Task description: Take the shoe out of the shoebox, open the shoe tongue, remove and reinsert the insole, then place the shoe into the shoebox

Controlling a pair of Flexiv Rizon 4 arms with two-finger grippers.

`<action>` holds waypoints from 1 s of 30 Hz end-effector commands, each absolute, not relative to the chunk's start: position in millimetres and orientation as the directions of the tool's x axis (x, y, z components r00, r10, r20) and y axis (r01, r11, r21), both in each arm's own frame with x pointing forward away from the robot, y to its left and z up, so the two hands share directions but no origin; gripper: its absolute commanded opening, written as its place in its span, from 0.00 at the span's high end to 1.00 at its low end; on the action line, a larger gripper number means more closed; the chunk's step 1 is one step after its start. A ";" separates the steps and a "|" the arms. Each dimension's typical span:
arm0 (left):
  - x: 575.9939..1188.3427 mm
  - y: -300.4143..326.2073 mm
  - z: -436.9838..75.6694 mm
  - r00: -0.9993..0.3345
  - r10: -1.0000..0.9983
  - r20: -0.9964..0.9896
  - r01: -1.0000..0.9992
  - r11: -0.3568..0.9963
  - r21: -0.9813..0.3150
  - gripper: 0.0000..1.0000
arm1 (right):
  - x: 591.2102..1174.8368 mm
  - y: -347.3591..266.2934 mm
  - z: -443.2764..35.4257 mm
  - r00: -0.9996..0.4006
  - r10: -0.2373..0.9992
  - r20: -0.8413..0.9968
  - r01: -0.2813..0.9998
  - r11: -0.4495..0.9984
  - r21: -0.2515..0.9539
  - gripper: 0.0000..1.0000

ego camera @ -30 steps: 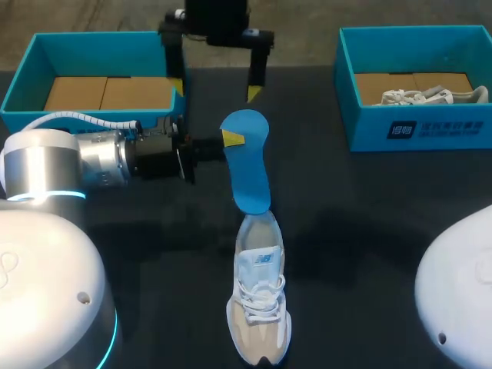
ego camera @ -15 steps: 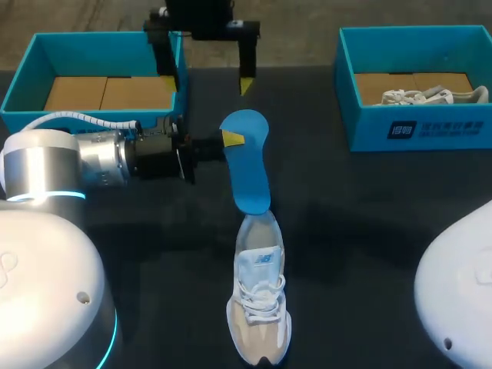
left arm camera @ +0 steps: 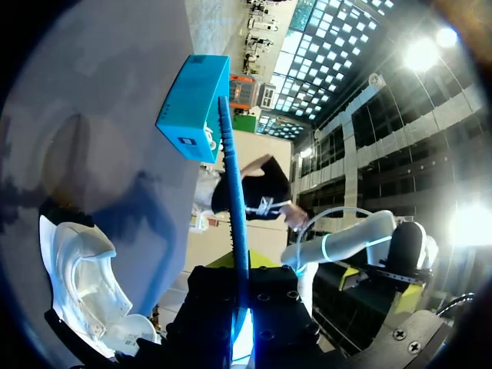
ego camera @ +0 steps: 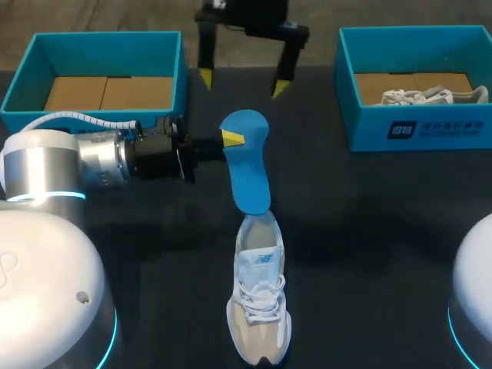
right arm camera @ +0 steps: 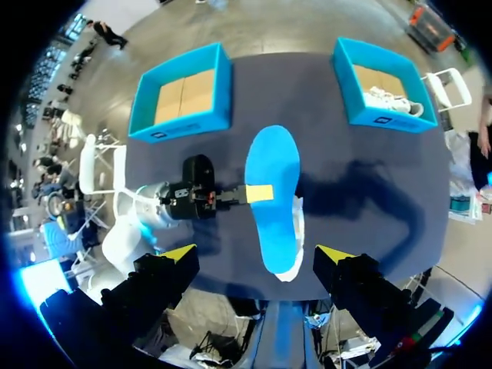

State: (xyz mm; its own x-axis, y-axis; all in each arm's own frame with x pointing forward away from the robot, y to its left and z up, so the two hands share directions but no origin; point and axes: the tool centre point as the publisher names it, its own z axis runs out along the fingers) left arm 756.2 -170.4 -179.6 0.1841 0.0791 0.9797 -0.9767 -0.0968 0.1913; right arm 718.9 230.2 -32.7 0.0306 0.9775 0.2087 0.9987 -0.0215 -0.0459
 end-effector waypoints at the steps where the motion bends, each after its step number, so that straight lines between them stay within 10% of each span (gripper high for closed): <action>1: 755.0 -169.7 -179.7 0.184 0.077 0.980 -0.977 -0.096 0.191 1.00 | 719.4 216.5 -37.3 0.022 0.584 0.812 0.999 0.013 -0.036 0.00; 30: 755.0 -169.7 -179.7 0.184 0.077 0.980 -0.977 -0.096 0.191 1.00 | 720.0 202.6 -73.6 0.009 0.138 0.990 0.999 0.032 -0.014 0.00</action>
State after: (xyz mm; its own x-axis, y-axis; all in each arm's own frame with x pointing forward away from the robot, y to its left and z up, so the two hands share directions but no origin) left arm 756.2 -170.6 -179.6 0.1839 0.0792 0.9797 -0.9768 -0.0969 0.1912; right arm 720.9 203.3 -67.2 -0.0082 0.6648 0.7469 0.9992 0.0350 -0.0201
